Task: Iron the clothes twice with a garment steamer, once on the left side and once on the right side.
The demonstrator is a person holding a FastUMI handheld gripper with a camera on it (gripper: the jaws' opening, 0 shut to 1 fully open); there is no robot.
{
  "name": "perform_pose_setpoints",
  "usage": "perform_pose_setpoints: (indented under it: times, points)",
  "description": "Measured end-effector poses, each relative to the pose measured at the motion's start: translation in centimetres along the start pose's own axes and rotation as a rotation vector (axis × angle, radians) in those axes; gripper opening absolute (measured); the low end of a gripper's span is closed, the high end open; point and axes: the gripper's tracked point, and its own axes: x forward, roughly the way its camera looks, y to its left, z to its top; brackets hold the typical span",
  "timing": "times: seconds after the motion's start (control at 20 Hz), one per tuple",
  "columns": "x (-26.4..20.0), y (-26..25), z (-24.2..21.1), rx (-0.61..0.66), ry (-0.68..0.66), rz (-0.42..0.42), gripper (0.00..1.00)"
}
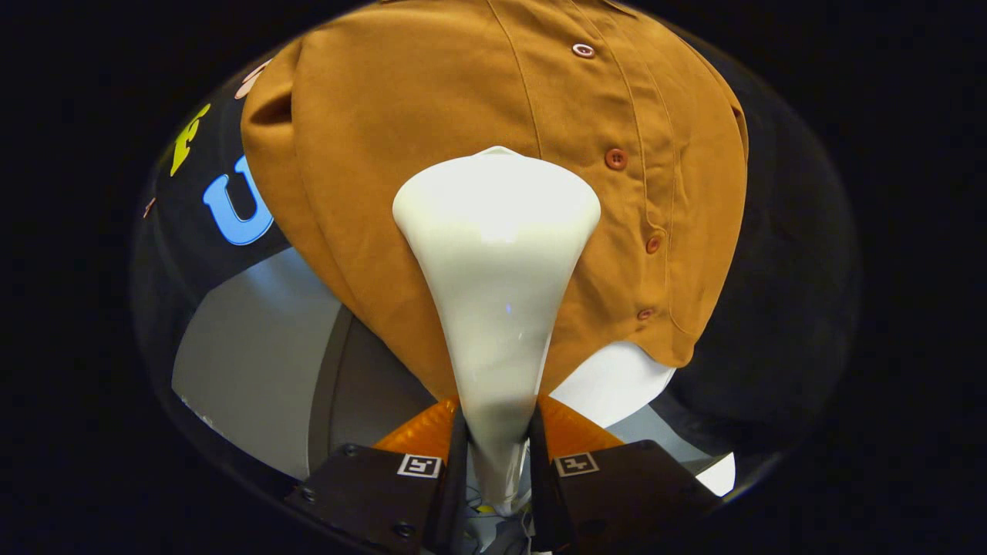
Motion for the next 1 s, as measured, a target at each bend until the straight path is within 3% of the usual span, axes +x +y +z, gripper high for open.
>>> perform_pose_setpoints:
  times: [0.2,0.4,0.7,1.0]
  points:
    - [-0.5,-0.5,-1.7,0.001,0.034,-0.016,0.39]
    - [-3.0,-1.0,-0.6,0.017,-0.018,-0.03,0.38]
    - [-7.5,-2.2,4.6,0.032,-0.196,-0.052,0.38]
    - [-11.8,-6.0,12.5,0.089,-0.392,-0.111,0.38]
